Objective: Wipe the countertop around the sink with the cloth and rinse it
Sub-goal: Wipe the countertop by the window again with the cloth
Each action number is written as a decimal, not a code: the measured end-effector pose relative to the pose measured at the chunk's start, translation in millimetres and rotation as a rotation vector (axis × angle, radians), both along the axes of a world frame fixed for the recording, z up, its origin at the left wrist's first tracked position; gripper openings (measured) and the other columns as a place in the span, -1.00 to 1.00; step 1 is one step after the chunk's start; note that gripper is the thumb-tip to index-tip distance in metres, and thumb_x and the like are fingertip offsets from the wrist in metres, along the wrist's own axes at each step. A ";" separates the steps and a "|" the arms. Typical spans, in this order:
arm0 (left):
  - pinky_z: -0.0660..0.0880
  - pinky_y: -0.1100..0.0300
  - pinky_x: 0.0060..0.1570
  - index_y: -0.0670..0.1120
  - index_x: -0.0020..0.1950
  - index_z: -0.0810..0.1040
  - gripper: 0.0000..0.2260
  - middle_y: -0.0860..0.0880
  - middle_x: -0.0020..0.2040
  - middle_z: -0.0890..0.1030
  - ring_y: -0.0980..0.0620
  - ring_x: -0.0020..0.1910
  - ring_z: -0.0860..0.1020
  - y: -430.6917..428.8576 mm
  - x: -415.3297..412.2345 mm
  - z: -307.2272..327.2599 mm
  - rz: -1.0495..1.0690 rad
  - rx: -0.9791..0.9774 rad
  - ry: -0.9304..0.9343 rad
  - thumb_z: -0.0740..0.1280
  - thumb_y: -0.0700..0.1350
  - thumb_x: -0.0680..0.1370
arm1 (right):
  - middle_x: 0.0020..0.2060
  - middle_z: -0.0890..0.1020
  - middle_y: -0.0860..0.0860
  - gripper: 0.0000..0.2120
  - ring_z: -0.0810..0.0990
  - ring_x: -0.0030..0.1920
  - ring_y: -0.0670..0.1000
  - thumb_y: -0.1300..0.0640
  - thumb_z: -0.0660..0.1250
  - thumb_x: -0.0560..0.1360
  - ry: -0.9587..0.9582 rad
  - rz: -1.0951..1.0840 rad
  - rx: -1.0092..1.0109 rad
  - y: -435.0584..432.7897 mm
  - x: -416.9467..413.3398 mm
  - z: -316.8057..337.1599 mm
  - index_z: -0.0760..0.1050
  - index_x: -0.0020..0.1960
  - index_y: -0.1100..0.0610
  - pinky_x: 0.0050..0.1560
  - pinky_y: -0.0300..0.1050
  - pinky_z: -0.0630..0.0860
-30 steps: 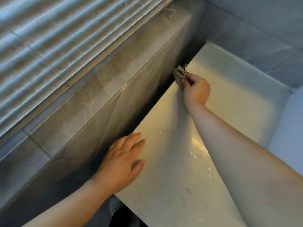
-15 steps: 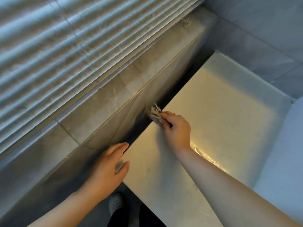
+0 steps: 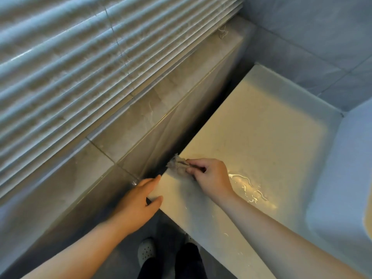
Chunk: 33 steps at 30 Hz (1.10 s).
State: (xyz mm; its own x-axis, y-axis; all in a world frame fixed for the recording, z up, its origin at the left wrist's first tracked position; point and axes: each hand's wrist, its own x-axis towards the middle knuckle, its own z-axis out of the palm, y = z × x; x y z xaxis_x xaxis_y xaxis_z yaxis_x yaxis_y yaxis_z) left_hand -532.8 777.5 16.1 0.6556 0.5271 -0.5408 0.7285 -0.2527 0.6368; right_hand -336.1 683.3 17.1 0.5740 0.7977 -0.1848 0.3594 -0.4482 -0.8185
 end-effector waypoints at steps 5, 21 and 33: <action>0.46 0.23 0.11 0.20 0.52 0.10 -0.46 0.28 0.43 0.21 0.25 0.09 0.43 -1.1 0.1 -1.3 -0.001 0.004 0.006 0.22 0.09 0.57 | -0.09 0.69 -0.07 -0.79 0.62 -0.10 -0.15 0.24 0.43 0.41 -0.090 -0.415 0.169 -2.0 55.6 23.1 0.68 0.03 0.10 -0.03 -0.29 0.47; -0.06 0.18 0.50 -0.10 0.56 -0.07 -0.38 0.04 0.57 -0.10 0.11 0.53 -0.13 -20.1 20.3 9.8 -0.358 0.343 -0.081 0.14 0.08 0.61 | 0.08 0.67 -0.10 -0.73 0.61 0.04 0.03 0.25 0.38 0.44 -0.331 -0.272 -0.008 -36.3 25.4 -21.9 0.65 0.10 0.05 -0.02 -0.22 0.43; 0.07 0.03 0.49 -0.12 0.55 0.00 -0.19 -0.03 0.57 -0.08 0.00 0.54 -0.11 -35.6 36.8 -2.5 -0.478 0.491 0.062 -0.19 0.32 0.41 | -0.08 0.64 -0.23 -0.74 0.61 -0.04 -0.21 0.29 0.42 0.43 0.011 -0.475 0.093 -62.4 -4.2 1.0 0.66 0.04 0.03 0.04 -0.41 0.45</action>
